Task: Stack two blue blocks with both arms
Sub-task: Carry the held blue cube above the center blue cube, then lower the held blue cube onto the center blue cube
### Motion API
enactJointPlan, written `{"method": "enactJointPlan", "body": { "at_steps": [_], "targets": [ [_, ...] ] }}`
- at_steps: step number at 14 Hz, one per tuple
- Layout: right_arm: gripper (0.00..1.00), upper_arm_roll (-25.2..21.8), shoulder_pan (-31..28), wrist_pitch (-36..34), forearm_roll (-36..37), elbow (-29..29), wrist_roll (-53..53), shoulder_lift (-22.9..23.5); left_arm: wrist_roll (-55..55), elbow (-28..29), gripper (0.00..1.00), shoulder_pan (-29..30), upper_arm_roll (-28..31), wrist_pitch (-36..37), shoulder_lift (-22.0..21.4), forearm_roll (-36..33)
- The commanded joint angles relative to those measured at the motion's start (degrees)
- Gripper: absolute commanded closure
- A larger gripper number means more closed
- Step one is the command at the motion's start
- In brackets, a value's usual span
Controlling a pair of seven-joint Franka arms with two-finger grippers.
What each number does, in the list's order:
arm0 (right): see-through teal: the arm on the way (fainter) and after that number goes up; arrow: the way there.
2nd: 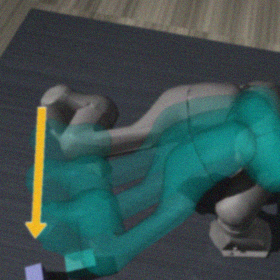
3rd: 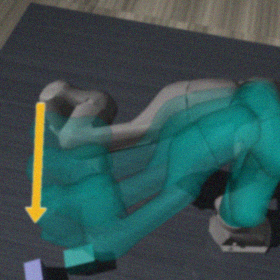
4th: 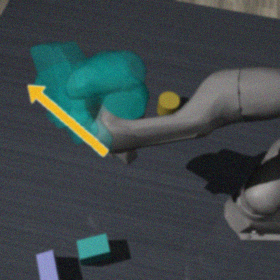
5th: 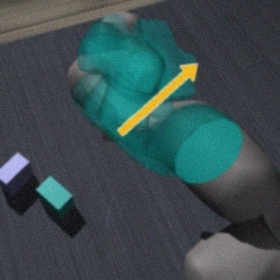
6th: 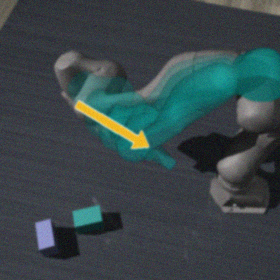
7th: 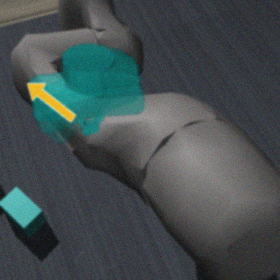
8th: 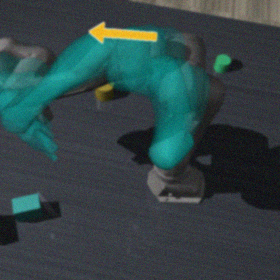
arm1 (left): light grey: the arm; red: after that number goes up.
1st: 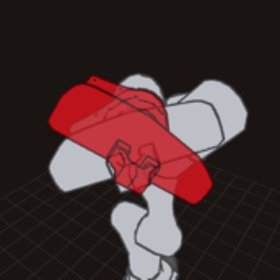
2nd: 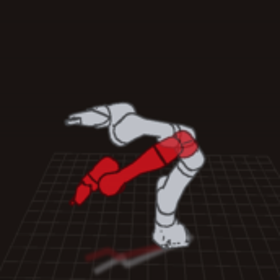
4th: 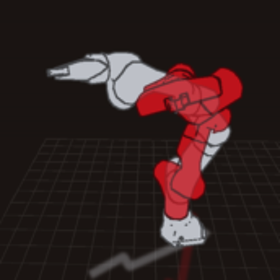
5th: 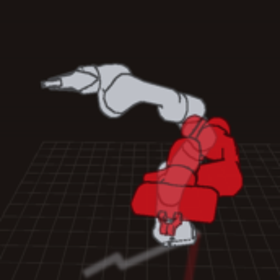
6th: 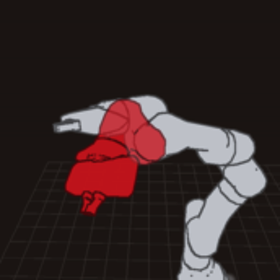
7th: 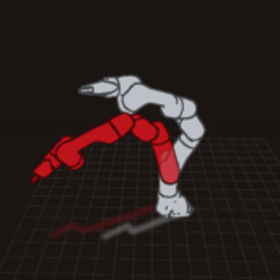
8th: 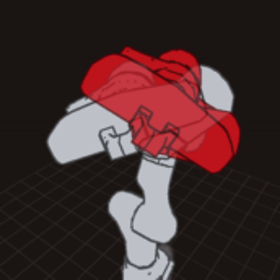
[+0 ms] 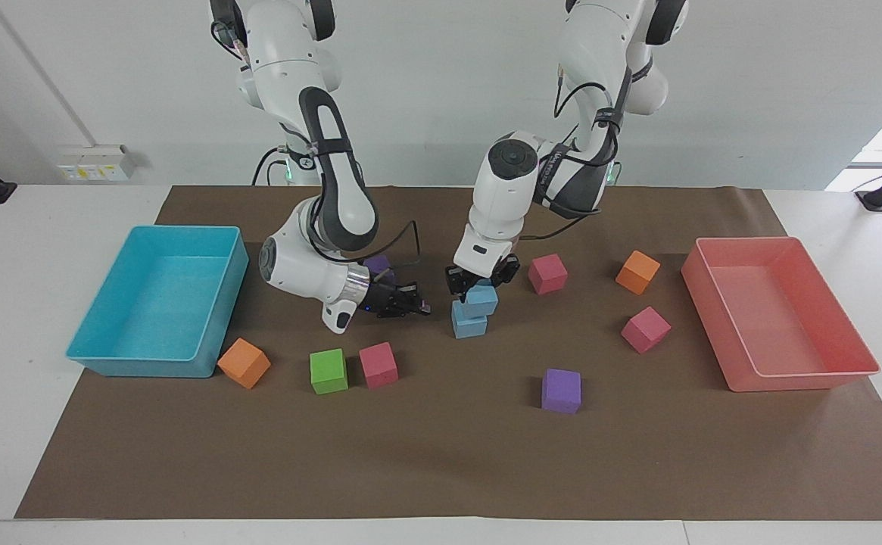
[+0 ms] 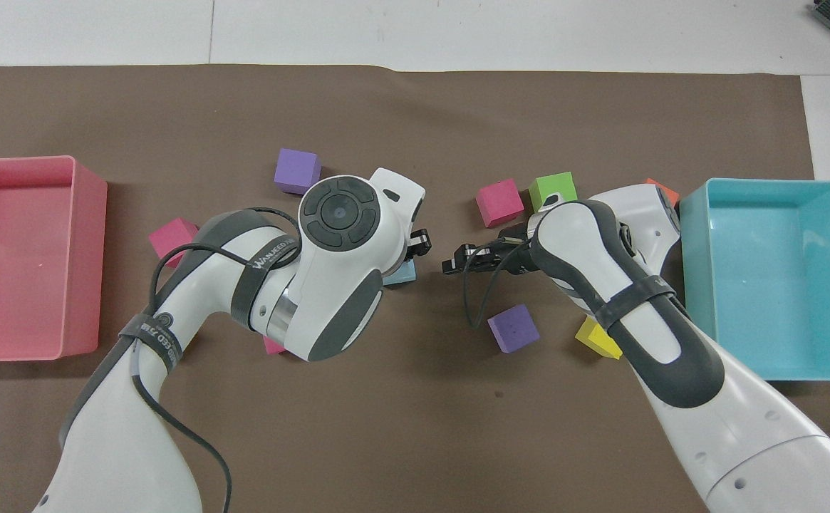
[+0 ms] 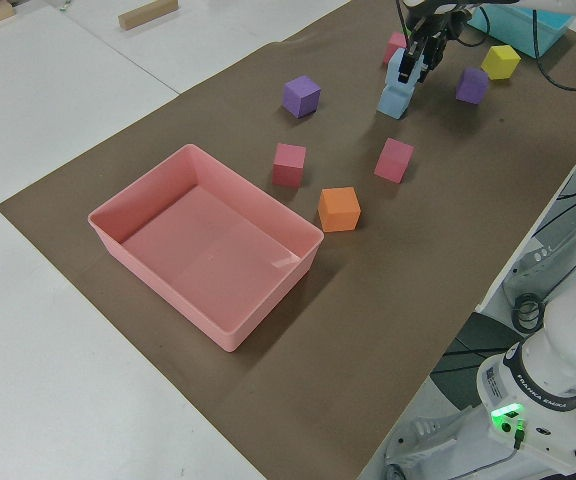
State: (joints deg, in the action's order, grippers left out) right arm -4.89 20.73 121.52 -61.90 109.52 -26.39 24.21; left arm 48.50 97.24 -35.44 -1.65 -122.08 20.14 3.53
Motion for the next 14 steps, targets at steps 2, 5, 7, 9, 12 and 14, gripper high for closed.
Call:
{"method": "enactJointPlan", "body": {
  "at_steps": [2, 5, 7, 9, 12, 14],
  "targets": [
    [1.00, 0.59, -0.87, -0.76, -2.26, 1.48, -2.00, -1.36, 0.46, 2.69, 0.85, -2.44, 1.04, -2.20, -1.25, 0.69],
    [1.00, 0.50, -0.78, -0.76, -2.26, 1.48, -2.00, -1.36, 0.46, 3.13, 0.85, -2.44, 1.04, -3.43, -1.24, 0.69],
    [1.00, 0.59, -0.87, -0.85, -2.26, 1.48, -2.00, -1.36, 0.46, 4.18, 0.85, -2.44, 1.12, -3.60, -1.51, 0.69],
    [1.00, 0.59, -0.87, -0.85, -2.26, 1.40, -2.09, -1.36, 0.46, 4.27, 0.85, -2.44, 1.21, -3.25, -1.42, 0.60],
    [1.00, 0.59, -0.87, -0.85, -2.26, 1.31, -2.09, -1.36, 0.63, 4.27, 0.85, -2.44, 1.21, -3.69, -0.72, 0.33],
    [1.00, 0.59, -0.87, -0.85, -2.26, 1.31, -2.09, -1.36, 0.63, 4.18, 0.85, -2.44, 1.30, -3.87, -0.63, 0.25]
  ]
}}
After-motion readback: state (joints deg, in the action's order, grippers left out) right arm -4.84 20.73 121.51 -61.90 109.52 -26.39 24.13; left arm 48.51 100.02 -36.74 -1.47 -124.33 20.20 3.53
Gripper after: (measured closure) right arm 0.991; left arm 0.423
